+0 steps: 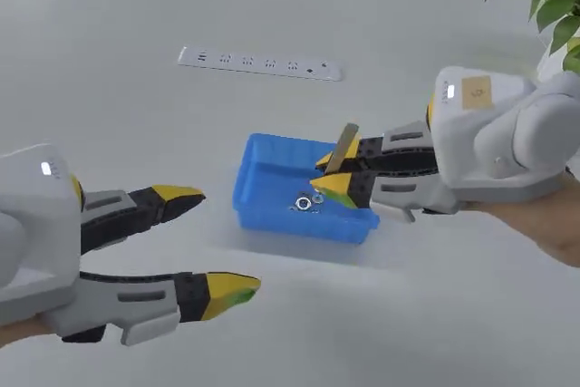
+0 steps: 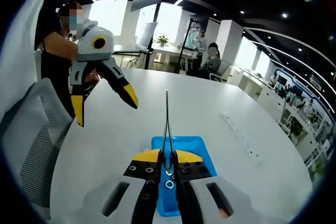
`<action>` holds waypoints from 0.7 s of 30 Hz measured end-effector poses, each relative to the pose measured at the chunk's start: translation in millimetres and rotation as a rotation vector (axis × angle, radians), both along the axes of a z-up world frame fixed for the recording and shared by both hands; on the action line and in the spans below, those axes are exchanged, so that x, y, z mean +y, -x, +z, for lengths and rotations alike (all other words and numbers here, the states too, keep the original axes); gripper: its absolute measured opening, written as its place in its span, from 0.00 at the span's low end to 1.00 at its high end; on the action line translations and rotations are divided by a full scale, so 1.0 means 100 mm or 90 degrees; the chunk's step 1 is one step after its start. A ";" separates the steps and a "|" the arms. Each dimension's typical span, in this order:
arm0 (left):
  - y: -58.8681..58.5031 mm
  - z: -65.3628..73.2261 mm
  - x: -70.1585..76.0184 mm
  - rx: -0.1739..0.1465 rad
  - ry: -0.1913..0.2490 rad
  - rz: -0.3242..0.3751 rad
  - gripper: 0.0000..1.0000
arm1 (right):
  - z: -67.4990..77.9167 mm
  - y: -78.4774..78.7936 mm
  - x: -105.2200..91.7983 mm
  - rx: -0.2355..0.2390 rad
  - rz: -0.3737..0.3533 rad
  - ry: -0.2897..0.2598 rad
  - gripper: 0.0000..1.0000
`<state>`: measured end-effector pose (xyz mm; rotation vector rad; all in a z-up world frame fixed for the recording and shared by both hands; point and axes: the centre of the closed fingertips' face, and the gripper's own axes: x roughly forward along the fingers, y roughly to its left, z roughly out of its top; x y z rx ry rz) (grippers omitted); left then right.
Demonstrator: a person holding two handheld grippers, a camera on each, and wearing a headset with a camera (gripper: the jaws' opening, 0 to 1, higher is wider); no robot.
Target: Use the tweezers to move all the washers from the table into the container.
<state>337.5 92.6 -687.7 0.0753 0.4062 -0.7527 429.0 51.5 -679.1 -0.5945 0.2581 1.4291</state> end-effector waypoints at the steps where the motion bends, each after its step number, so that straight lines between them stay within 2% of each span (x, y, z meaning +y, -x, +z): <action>1: 0.01 -0.01 0.01 0.001 -0.001 0.002 0.69 | -0.03 -0.05 0.01 -0.002 0.003 0.005 0.09; 4: 0.03 -0.04 0.06 0.005 0.001 0.014 0.69 | -0.21 -0.21 0.07 0.006 0.004 0.021 0.09; 9: 0.04 -0.02 0.17 0.011 0.008 0.036 0.71 | -0.42 -0.36 0.13 0.023 -0.007 0.030 0.09; 10: 0.05 -0.04 0.20 0.019 0.007 0.037 0.72 | -0.48 -0.38 0.14 0.028 -0.010 0.034 0.09; 12: 0.08 -0.09 0.21 0.035 -0.005 0.034 0.75 | -0.57 -0.38 0.17 0.038 -0.010 0.038 0.09; 15: 0.08 -0.11 0.24 0.035 -0.011 0.039 0.76 | -0.70 -0.34 0.20 0.043 0.004 0.059 0.10; 21: 0.04 -0.11 0.28 0.031 -0.016 0.055 0.83 | -0.83 -0.31 0.22 0.051 0.015 0.075 0.10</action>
